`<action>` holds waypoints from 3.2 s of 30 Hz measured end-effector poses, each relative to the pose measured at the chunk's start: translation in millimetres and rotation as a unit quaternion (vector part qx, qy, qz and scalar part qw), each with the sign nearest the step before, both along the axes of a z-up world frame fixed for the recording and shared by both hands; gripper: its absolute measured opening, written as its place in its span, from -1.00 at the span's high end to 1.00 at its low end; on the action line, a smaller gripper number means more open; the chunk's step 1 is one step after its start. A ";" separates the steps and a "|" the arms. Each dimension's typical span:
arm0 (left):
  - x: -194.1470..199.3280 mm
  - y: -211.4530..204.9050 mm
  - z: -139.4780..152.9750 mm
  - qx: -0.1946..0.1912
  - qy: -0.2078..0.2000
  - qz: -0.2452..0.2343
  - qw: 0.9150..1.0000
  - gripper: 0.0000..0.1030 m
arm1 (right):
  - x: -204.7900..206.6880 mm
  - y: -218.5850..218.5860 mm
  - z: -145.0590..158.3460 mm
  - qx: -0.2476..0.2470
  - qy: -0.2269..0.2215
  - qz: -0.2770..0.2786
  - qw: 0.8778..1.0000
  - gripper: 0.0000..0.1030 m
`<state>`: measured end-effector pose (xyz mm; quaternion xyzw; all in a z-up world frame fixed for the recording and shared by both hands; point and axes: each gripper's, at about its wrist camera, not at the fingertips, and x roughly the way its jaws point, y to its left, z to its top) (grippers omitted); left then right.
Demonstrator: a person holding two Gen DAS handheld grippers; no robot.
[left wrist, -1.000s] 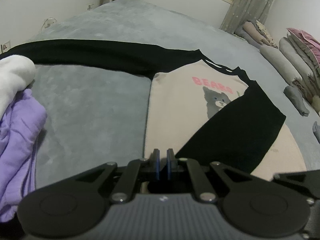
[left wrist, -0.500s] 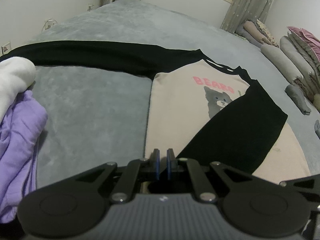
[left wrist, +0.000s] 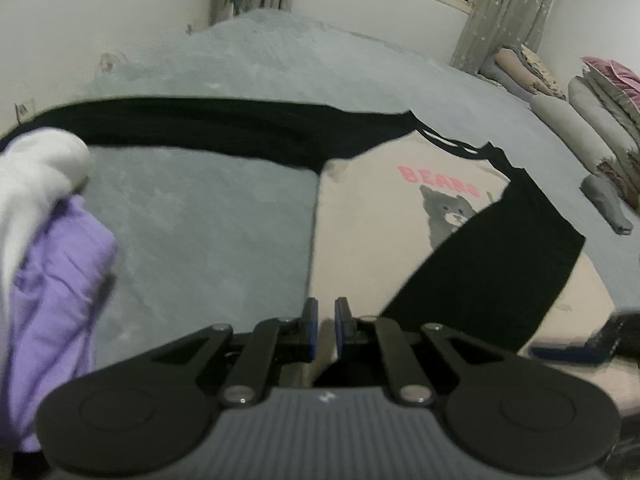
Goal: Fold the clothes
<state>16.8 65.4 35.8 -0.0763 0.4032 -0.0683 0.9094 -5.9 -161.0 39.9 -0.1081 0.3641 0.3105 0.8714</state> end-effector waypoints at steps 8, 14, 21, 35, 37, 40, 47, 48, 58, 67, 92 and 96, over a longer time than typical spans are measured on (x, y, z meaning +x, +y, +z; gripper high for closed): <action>-2.6 -1.6 3.3 0.003 -0.010 -0.004 1.000 0.79 | 9.9 -6.1 -20.1 0.032 -0.031 -0.060 0.997 0.38; -6.5 -3.0 8.5 -0.004 -0.029 -0.016 0.999 0.79 | -8.5 38.5 -28.3 -0.044 -0.004 0.030 0.999 0.30; -16.2 -23.6 12.5 -0.013 -0.044 -0.069 0.997 0.71 | 9.3 22.3 -32.2 0.004 -0.015 -0.034 0.999 0.31; -15.7 -41.9 -10.2 0.049 0.001 -0.091 0.995 0.68 | 33.4 -68.1 -29.6 0.028 0.034 -0.059 0.997 0.24; -15.6 -41.3 -10.0 0.049 0.001 -0.091 0.995 0.68 | 39.2 -102.9 -31.6 0.042 0.044 -0.103 0.993 0.27; -15.4 -41.6 -8.9 0.049 0.000 -0.090 0.995 0.68 | 44.4 -145.9 -31.5 0.056 0.052 -0.177 0.981 0.61; -20.9 -47.3 -1.3 0.042 -0.020 -0.103 0.994 0.64 | 36.8 -165.1 -10.7 0.065 -0.022 -0.244 0.967 0.46; -21.6 -49.9 -1.8 0.047 -0.021 -0.106 0.993 0.63 | 37.4 -159.1 -9.4 0.066 -0.035 -0.236 0.969 0.46; -21.2 -53.5 -5.0 0.062 -0.016 -0.106 0.992 0.57 | 61.7 -144.4 -27.2 -0.029 -0.039 -0.262 0.964 0.25; -22.9 -54.2 -4.3 0.064 -0.019 -0.108 0.992 0.56 | 61.0 -179.9 -16.8 0.017 -0.077 -0.339 0.937 0.24; -19.7 -53.7 -7.6 0.073 -0.017 -0.109 0.991 0.54 | 92.8 -214.7 -42.1 0.103 -0.016 -0.395 0.913 0.81; -20.5 -54.3 -6.1 0.068 -0.018 -0.111 0.991 0.53 | 96.6 -210.4 -36.1 0.091 -0.020 -0.365 0.926 0.61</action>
